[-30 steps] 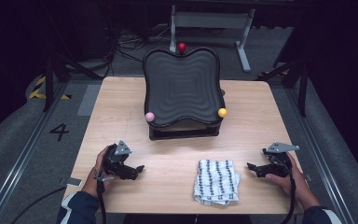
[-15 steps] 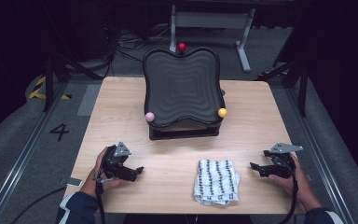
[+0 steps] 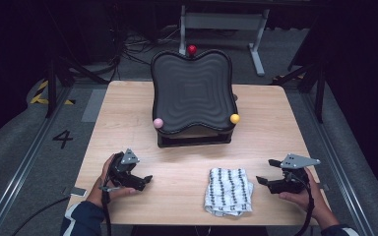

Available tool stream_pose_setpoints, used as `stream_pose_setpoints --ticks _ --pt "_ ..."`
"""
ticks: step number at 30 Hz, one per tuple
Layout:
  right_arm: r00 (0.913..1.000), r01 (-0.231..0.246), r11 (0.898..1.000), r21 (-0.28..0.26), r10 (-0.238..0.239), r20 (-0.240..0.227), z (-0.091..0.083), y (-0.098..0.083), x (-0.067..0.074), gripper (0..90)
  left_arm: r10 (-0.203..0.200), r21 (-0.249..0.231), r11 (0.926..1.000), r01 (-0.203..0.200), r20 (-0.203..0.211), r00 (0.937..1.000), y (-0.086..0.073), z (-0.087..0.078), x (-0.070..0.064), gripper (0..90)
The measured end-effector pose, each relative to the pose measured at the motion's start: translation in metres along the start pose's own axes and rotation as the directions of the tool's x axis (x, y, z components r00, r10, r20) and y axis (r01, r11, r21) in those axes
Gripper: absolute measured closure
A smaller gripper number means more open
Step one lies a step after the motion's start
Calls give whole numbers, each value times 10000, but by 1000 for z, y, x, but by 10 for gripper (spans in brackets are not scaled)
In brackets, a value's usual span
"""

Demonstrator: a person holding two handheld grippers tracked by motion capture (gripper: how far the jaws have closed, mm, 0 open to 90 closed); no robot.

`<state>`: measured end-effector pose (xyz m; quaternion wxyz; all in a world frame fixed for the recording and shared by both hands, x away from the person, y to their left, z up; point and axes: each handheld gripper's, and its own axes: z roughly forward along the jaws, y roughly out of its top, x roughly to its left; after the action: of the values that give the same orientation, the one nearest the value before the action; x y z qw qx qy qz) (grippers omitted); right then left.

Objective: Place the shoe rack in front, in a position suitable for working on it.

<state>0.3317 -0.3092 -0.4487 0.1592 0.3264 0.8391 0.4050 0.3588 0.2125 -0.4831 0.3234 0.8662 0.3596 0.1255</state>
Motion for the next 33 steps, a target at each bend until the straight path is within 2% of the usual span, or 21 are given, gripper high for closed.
stream_pose_setpoints --ticks 1,4,5,7,8,11,12,13,16,19,24,27,33 --pt "9998 131 9999 -65 -132 -160 2 3 7 191 1 2 10000 -1 1 10000 0 0 0 0" --pt "9989 357 9994 16 -356 -309 3 6 13 192 16 3 10000 -16 3 10000 0 0 0 0" --pt "9971 591 9982 54 -587 -488 8 9 22 192 15 1 10000 -15 3 10000 0 0 0 0" --pt "9947 814 9966 113 -805 -645 11 12 29 191 17 2 10000 -17 4 10000 0 0 0 0" --pt "9947 814 9966 113 -805 -645 11 12 29 191 17 2 10000 -17 4 10000 0 0 0 0" --pt "9882 1177 9930 82 -1164 -992 17 17 44 198 16 3 10000 -16 2 10000 0 0 0 0" --pt "9833 1355 9907 119 -1330 -1245 21 20 53 198 5 0 10000 -5 4 10000 0 0 0 0" --pt "9833 1355 9907 119 -1330 -1245 21 20 53 198 5 0 10000 -5 4 10000 0 0 0 0" --pt "9728 1786 9836 248 -1727 -1544 32 23 69 198 1 -2 10000 -1 3 10000 0 0 0 0" --pt "9693 1827 9825 356 -1739 -1740 39 25 77 187 0 -2 10000 0 0 10000 0 0 0 0" --pt "9656 2147 9743 680 -2013 -1647 53 24 83 172 3 -1 10000 -3 2 10000 0 0 0 0" --pt "9701 2071 9746 853 -1932 -1471 58 23 86 160 7 1 10000 -7 4 10000 0 0 0 0" --pt "9711 2124 9726 942 -1994 -1313 63 22 89 157 39 -2 10000 -39 -34 10000 0 0 0 0"
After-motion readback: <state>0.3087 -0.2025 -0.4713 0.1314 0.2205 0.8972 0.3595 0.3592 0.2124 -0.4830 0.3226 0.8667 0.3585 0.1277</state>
